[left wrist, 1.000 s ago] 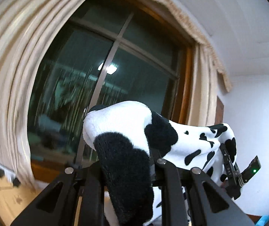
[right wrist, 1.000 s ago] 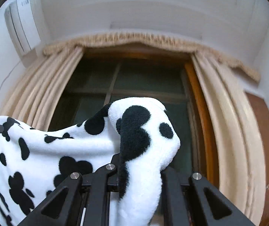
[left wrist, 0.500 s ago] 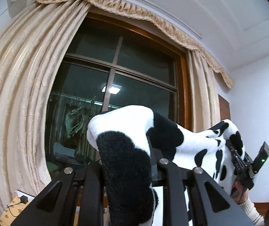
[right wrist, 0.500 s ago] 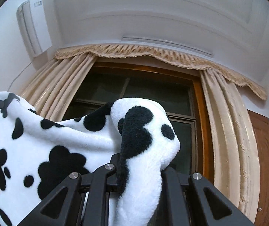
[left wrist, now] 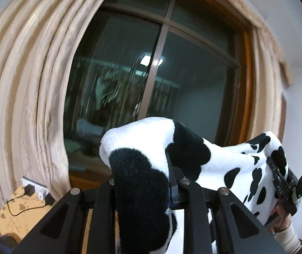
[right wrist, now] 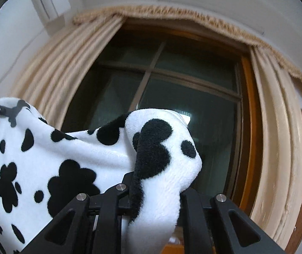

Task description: Fold clothes

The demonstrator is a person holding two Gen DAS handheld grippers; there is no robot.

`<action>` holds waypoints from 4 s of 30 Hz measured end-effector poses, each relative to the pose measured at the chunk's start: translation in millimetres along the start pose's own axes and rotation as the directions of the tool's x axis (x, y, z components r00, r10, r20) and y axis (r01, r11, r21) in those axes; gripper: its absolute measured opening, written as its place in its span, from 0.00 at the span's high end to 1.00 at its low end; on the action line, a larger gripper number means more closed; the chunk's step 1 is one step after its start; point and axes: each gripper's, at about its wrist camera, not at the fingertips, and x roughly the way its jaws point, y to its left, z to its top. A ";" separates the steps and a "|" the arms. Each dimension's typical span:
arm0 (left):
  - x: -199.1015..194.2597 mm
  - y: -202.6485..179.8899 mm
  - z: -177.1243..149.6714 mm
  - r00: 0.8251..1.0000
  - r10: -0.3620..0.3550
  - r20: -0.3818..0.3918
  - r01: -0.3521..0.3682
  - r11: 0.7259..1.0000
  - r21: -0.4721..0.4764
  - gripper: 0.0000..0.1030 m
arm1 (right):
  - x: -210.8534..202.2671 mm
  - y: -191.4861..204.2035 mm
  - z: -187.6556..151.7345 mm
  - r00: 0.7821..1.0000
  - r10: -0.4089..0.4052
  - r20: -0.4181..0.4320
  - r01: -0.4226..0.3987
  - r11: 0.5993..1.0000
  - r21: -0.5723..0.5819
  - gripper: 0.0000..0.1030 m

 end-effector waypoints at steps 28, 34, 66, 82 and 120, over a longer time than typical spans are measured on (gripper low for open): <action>300.4 165.0 -268.5 0.662 0.192 -0.725 -0.414 0.900 -0.140 0.30 | 231.4 65.1 -393.8 0.479 0.234 -0.846 -0.161 0.971 0.177 0.81; 268.3 175.0 -279.0 0.655 0.118 -0.746 -0.394 0.896 -0.204 0.24 | 226.6 32.7 -400.2 0.445 0.313 -0.839 -0.047 0.944 0.327 0.41; 7.9 12.9 -349.4 0.512 0.179 -0.840 -0.018 0.980 0.198 0.11 | -54.7 128.5 -258.1 0.440 0.648 -0.622 -0.787 0.612 0.081 0.37; -3.9 111.6 -280.5 0.588 0.350 -0.729 -0.346 0.924 0.165 0.77 | -48.3 107.1 -279.9 0.440 0.639 -0.631 -0.715 0.674 0.185 0.37; -26.8 -7.6 -393.0 0.773 0.489 -0.403 0.295 0.286 0.912 0.16 | -40.9 114.7 -314.0 0.364 0.608 -0.706 -0.721 0.664 0.200 0.36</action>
